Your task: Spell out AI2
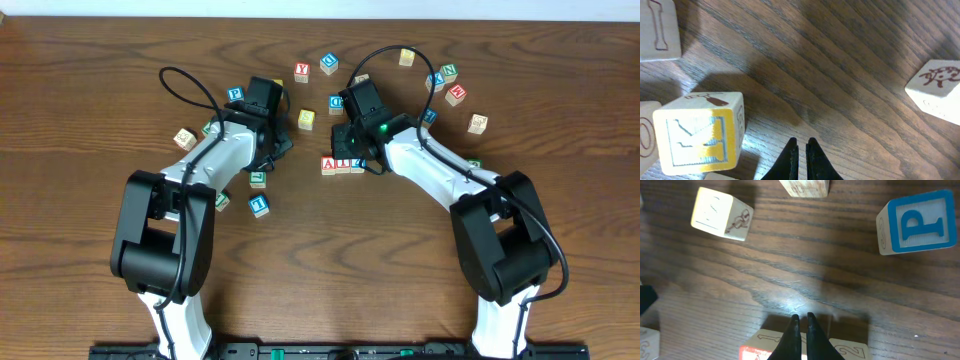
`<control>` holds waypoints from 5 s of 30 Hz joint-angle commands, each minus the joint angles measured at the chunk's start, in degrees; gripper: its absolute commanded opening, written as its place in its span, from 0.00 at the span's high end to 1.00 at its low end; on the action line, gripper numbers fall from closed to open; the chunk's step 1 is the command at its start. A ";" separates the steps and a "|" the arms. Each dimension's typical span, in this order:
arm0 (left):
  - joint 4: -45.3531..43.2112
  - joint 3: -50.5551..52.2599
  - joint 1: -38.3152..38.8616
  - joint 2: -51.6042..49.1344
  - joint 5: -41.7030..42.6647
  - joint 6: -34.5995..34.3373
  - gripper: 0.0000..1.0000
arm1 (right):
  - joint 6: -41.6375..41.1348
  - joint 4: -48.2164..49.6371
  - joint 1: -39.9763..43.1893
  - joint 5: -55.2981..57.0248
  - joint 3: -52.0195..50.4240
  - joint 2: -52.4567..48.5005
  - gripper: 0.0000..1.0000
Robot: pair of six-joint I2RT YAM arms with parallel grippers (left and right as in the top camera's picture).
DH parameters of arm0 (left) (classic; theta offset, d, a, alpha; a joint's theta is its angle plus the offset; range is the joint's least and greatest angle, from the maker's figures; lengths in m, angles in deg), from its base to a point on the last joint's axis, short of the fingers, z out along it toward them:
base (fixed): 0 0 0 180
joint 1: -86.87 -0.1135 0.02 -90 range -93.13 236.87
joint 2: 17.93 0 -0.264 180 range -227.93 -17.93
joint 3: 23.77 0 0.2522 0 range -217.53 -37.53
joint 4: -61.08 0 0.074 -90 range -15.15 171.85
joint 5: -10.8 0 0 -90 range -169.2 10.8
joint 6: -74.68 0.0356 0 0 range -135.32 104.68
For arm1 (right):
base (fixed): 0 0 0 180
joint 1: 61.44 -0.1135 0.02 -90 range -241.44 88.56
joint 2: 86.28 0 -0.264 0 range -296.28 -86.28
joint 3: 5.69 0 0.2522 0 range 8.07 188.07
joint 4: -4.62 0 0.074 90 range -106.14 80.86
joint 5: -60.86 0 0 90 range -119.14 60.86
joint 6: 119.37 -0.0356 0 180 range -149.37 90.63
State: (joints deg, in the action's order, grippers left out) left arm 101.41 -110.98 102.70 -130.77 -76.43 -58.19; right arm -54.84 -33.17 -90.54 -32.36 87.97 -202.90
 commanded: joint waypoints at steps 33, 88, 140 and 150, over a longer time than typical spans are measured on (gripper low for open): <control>0.17 0.81 -0.17 -0.33 -0.94 -0.74 0.93 | -0.83 -0.63 -1.11 -0.17 -0.09 -1.64 0.99; 0.15 0.81 -0.17 -0.33 -0.92 -0.74 0.93 | -0.61 1.11 0.15 -0.57 -0.07 -1.33 0.97; 0.35 0.81 -0.17 -0.33 -0.90 -0.74 0.93 | 3.48 -2.73 2.64 -1.03 -0.09 -0.85 0.94; 0.37 0.81 -0.17 -0.33 -0.90 -0.74 0.92 | 4.79 -2.78 1.55 -1.46 -0.09 -0.85 0.99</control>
State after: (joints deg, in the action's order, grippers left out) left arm 101.48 -110.98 102.66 -130.77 -76.43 -58.82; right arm -51.21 -36.08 -87.89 -33.43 87.97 -204.01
